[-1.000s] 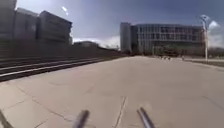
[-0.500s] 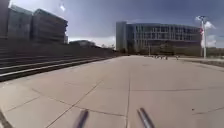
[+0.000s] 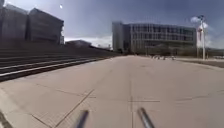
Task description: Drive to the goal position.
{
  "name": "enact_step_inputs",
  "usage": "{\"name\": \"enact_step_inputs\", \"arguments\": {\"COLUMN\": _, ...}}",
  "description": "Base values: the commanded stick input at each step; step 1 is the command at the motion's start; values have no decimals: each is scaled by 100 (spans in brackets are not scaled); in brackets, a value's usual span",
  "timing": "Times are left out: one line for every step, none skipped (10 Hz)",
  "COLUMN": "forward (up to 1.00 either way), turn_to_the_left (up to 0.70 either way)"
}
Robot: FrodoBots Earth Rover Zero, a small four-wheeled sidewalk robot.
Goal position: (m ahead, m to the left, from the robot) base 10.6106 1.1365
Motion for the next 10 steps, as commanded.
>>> {"name": "enact_step_inputs", "arguments": {"forward": 100, "turn_to_the_left": 0}}
{"name": "enact_step_inputs", "arguments": {"forward": 100, "turn_to_the_left": 0}}
{"name": "enact_step_inputs", "arguments": {"forward": 100, "turn_to_the_left": 0}}
{"name": "enact_step_inputs", "arguments": {"forward": 100, "turn_to_the_left": -4}}
{"name": "enact_step_inputs", "arguments": {"forward": 100, "turn_to_the_left": -15}}
{"name": "enact_step_inputs", "arguments": {"forward": 100, "turn_to_the_left": 0}}
{"name": "enact_step_inputs", "arguments": {"forward": 100, "turn_to_the_left": 0}}
{"name": "enact_step_inputs", "arguments": {"forward": 100, "turn_to_the_left": 0}}
{"name": "enact_step_inputs", "arguments": {"forward": 100, "turn_to_the_left": 0}}
{"name": "enact_step_inputs", "arguments": {"forward": 100, "turn_to_the_left": 0}}
